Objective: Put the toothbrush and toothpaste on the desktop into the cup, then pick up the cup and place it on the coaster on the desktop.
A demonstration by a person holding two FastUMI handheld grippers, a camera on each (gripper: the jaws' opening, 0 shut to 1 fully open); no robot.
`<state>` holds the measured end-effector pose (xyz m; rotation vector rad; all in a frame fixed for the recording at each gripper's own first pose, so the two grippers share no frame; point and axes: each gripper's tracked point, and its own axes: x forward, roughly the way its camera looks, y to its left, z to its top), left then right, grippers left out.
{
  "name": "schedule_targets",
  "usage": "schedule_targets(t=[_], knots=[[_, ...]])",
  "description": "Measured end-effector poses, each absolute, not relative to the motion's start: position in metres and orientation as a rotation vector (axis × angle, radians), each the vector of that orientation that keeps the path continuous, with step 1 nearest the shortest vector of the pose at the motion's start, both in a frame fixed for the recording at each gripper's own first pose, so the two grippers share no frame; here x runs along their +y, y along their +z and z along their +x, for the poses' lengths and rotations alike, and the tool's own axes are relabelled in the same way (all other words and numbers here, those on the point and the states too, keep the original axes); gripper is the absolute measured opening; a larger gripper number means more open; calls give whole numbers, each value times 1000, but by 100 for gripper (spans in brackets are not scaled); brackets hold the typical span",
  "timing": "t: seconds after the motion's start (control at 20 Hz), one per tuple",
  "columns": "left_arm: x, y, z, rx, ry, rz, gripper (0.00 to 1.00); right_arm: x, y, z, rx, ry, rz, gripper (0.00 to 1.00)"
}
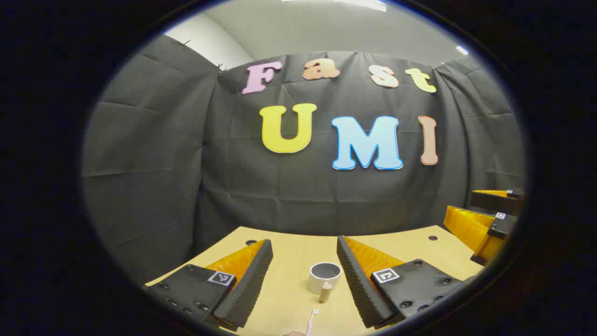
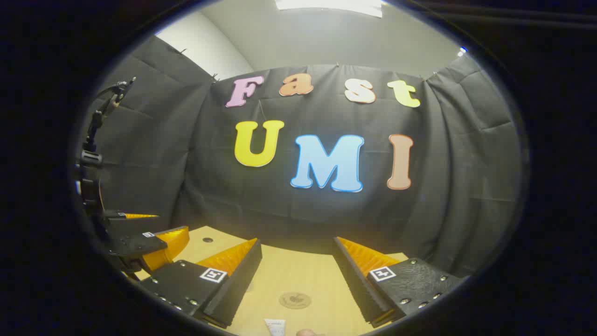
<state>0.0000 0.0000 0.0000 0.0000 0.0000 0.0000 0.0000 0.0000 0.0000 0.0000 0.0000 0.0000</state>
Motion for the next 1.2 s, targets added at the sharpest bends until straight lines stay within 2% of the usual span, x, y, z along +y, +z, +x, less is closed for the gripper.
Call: schedule_targets(t=[0.25, 0.65, 1.2], knots=[[-8, -8, 7, 47, -40, 14, 92, -3, -27, -1, 108, -2, 24, 95], [-21, -56, 23, 216, -100, 34, 92, 5, -89, -2, 344, 43, 20, 96], [-30, -145, 39, 558, -143, 5, 92, 9, -163, -2, 654, 80, -7, 95]])
